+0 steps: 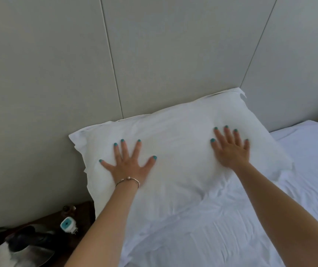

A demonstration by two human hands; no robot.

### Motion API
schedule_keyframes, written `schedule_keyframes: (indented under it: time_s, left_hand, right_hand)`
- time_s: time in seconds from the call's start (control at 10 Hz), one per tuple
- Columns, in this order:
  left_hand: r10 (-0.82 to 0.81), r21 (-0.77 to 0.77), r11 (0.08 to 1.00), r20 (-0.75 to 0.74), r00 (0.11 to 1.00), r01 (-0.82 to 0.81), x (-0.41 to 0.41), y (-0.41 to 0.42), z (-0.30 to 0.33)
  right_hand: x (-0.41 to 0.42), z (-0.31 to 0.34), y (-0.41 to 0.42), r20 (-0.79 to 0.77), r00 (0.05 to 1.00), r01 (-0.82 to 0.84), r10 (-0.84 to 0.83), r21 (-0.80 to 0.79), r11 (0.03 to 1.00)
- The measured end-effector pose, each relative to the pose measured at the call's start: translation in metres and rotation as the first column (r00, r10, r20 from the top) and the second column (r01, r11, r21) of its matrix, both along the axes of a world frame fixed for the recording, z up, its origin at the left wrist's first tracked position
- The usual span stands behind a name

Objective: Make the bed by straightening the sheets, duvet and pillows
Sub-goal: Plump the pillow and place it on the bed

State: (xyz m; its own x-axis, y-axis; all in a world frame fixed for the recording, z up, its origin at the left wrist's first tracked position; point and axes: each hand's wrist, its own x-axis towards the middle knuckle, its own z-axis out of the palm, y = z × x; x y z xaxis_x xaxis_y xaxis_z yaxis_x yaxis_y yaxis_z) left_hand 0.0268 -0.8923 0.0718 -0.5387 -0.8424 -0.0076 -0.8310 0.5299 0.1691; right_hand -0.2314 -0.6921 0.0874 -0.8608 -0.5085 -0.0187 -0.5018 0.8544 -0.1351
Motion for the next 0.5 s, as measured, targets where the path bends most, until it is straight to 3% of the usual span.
schedule_keyframes:
  time_s: [0.1, 0.2, 0.3, 0.4, 0.5]
  left_hand:
    - [0.033, 0.081, 0.996, -0.047, 0.998, -0.029, 0.027, -0.011, 0.001]
    - [0.091, 0.194, 0.979, -0.132, 0.987, -0.064, 0.048, -0.018, 0.006]
    - [0.146, 0.277, 0.957, -0.229, 0.962, -0.08, 0.07, -0.007, 0.008]
    - [0.182, 0.311, 0.948, -0.378, 0.908, -0.061, 0.097, 0.014, -0.008]
    - [0.164, 0.379, 0.925, -0.451, 0.877, 0.021, 0.133, 0.038, -0.038]
  right_hand:
    - [0.008, -0.004, 0.024, 0.141, 0.98, 0.138, -0.137, 0.001, 0.99]
    - [0.039, -0.011, 0.034, 0.196, 0.965, 0.195, -0.174, -0.091, 0.977]
    - [0.095, -0.019, 0.046, 0.194, 0.978, 0.113, -0.075, -0.196, 0.974]
    - [0.141, -0.049, 0.063, 0.358, 0.932, 0.134, -0.059, -0.19, 0.972]
    - [0.194, -0.11, 0.089, 0.475, 0.878, 0.044, -0.059, 0.042, 0.998]
